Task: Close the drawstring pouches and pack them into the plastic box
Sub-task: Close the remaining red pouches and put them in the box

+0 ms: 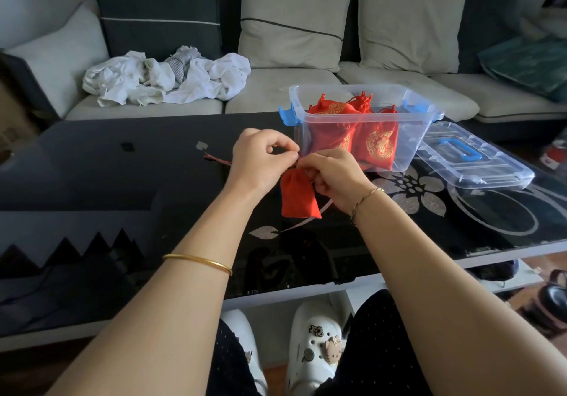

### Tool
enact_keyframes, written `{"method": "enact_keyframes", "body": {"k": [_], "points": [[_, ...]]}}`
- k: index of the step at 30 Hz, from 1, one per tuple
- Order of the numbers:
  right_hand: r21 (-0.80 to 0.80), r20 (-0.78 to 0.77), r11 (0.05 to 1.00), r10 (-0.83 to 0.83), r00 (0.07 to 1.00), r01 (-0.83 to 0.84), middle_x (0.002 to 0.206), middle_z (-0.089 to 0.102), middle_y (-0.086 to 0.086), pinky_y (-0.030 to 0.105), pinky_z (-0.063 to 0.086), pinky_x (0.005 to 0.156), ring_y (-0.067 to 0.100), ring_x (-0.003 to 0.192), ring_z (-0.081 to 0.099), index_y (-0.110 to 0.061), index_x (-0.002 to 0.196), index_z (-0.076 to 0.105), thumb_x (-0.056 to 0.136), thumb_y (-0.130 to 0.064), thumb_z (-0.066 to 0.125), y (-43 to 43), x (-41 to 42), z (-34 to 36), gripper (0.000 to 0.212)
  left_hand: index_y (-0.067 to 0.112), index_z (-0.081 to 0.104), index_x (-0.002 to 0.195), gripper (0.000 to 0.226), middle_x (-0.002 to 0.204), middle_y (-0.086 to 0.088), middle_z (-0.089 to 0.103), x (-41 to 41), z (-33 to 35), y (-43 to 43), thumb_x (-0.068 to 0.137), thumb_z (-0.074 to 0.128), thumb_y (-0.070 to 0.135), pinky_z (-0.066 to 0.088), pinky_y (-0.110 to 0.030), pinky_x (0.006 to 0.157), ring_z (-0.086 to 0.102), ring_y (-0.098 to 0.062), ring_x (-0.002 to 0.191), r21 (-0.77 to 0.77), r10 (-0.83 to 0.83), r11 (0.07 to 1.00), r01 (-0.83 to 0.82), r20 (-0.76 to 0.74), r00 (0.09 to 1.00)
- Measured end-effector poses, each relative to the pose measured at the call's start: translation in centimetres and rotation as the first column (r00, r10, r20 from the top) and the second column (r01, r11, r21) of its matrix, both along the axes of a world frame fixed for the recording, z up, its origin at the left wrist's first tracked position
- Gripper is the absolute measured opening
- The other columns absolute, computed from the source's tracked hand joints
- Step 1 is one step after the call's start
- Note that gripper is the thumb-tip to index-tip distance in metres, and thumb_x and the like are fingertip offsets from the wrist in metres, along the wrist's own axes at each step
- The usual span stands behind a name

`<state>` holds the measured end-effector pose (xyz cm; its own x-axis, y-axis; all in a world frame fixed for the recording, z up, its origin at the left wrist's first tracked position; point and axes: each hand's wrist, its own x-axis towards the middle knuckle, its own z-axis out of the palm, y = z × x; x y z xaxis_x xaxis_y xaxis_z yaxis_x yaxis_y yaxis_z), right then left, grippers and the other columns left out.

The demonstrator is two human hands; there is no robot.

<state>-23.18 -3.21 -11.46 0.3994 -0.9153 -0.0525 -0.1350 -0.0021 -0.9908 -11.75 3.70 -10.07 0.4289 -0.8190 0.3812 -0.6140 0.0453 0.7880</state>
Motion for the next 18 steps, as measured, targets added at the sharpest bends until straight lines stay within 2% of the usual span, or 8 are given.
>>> {"method": "enact_keyframes", "body": {"k": [2,4,6,8,12,15,18], "points": [[0.072,0.04,0.997,0.017,0.999,-0.02,0.056,0.045,0.004,0.022,0.026,0.045,0.01,0.046,0.033,-0.002,0.077,0.061,0.081,-0.006,0.063,-0.03,0.0,0.16,0.006,0.021,0.073,0.092,0.013,0.1,0.005,0.046,-0.18,-0.28,-0.27,0.08,0.071,0.016,0.037,-0.006,0.075,0.049,-0.005,0.09,0.004,0.018,1.0,-0.018,0.087,0.996],[0.105,0.066,0.994,0.028,0.997,-0.035,0.057,0.045,0.004,0.022,0.025,0.046,0.009,0.046,0.034,0.0,0.082,0.062,0.08,-0.006,0.064,0.02,-0.06,0.21,0.006,0.021,0.073,0.092,0.013,0.103,0.002,0.046,-0.19,-0.58,-0.52,0.079,0.074,0.021,0.042,-0.017,0.084,0.052,-0.012,0.096,0.016,0.03,0.999,-0.031,0.11,0.994],[0.119,0.096,0.992,0.03,0.995,-0.042,0.058,0.045,0.004,0.022,0.026,0.047,0.009,0.047,0.034,0.0,0.078,0.062,0.081,-0.005,0.063,0.01,-0.17,0.22,0.005,0.021,0.073,0.092,0.014,0.104,0.0,0.047,-0.15,-0.79,-0.65,0.078,0.075,0.024,0.046,-0.028,0.088,0.053,-0.018,0.099,0.043,0.017,0.999,-0.022,0.13,0.991],[0.124,0.129,0.991,0.031,0.991,-0.047,0.058,0.045,0.005,0.022,0.026,0.048,0.01,0.047,0.034,-0.003,0.072,0.061,0.083,-0.004,0.06,-0.07,-0.33,0.24,0.011,0.02,0.073,0.093,0.015,0.105,-0.002,0.048,-0.12,-0.91,-0.69,0.079,0.074,0.023,0.047,-0.031,0.088,0.054,-0.022,0.1,0.071,0.011,0.997,-0.022,0.147,0.989],[0.102,0.14,0.992,0.063,0.988,-0.078,0.058,0.046,0.004,0.021,0.028,0.047,0.009,0.048,0.036,-0.005,0.071,0.062,0.084,-0.004,0.06,-0.13,-0.39,0.23,0.013,0.018,0.071,0.091,0.012,0.103,-0.003,0.047,0.06,-1.06,-0.64,0.081,0.072,0.024,0.047,-0.034,0.089,0.054,-0.024,0.1,0.141,0.001,0.99,-0.022,0.141,0.99],[0.009,0.082,0.998,0.064,0.995,-0.065,0.06,0.049,0.003,0.02,0.032,0.048,0.009,0.05,0.039,-0.005,0.074,0.064,0.085,-0.005,0.061,-0.12,-0.47,-0.07,0.011,0.02,0.067,0.077,0.008,0.1,-0.004,0.06,0.16,-0.89,-0.71,0.083,0.068,0.026,0.05,-0.036,0.085,0.059,-0.02,0.094,0.18,-0.018,0.984,0.006,0.062,0.998],[-0.167,-0.052,0.984,0.045,0.998,-0.053,0.062,0.054,-0.002,0.016,0.037,0.051,0.005,0.052,0.045,-0.012,0.074,0.066,0.087,-0.007,0.061,-0.02,-0.5,-0.05,0.014,0.016,0.059,0.074,0.017,0.081,0.001,0.058,0.0,-0.3,-0.53,0.09,0.058,0.023,0.046,-0.029,0.072,0.055,-0.015,0.079,0.243,-0.015,0.968,0.063,-0.195,0.981]]}}
